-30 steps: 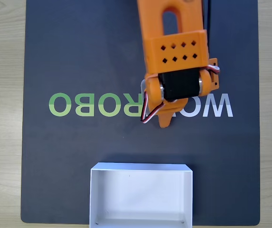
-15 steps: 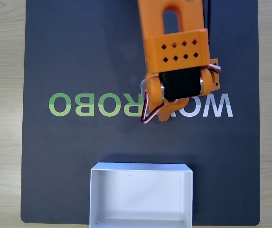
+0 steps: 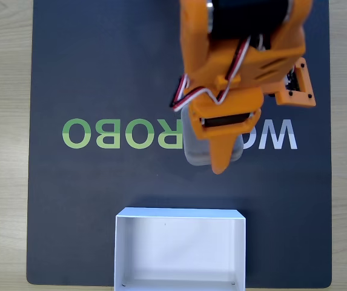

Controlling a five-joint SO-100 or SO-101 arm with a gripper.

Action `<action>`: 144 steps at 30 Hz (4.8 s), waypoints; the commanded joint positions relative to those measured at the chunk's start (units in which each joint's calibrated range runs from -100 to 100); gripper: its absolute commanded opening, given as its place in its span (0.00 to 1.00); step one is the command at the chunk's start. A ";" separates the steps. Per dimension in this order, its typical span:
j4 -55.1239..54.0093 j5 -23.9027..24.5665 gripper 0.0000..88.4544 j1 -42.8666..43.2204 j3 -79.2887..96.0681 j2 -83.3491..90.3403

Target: Grab the usb to bin

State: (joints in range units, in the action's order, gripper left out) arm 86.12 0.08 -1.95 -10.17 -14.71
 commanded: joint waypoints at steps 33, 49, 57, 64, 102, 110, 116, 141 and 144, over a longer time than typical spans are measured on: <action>-27.41 -1.66 0.11 -10.60 -17.02 -12.55; -19.99 3.23 0.11 -6.14 -42.50 -35.78; -20.17 4.44 0.11 -6.14 -47.20 -39.17; -20.17 4.29 0.27 -6.56 -47.83 -39.42; 2.79 4.65 0.62 -7.06 -46.92 -16.02; 0.61 8.28 0.39 -7.31 -25.70 3.22; -13.88 9.17 0.07 -7.73 -1.85 24.42; -19.12 2.29 0.01 -7.31 97.70 114.71; -17.81 2.39 0.01 -7.40 99.96 113.18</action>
State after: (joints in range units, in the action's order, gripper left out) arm 66.90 2.60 -9.20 88.34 98.43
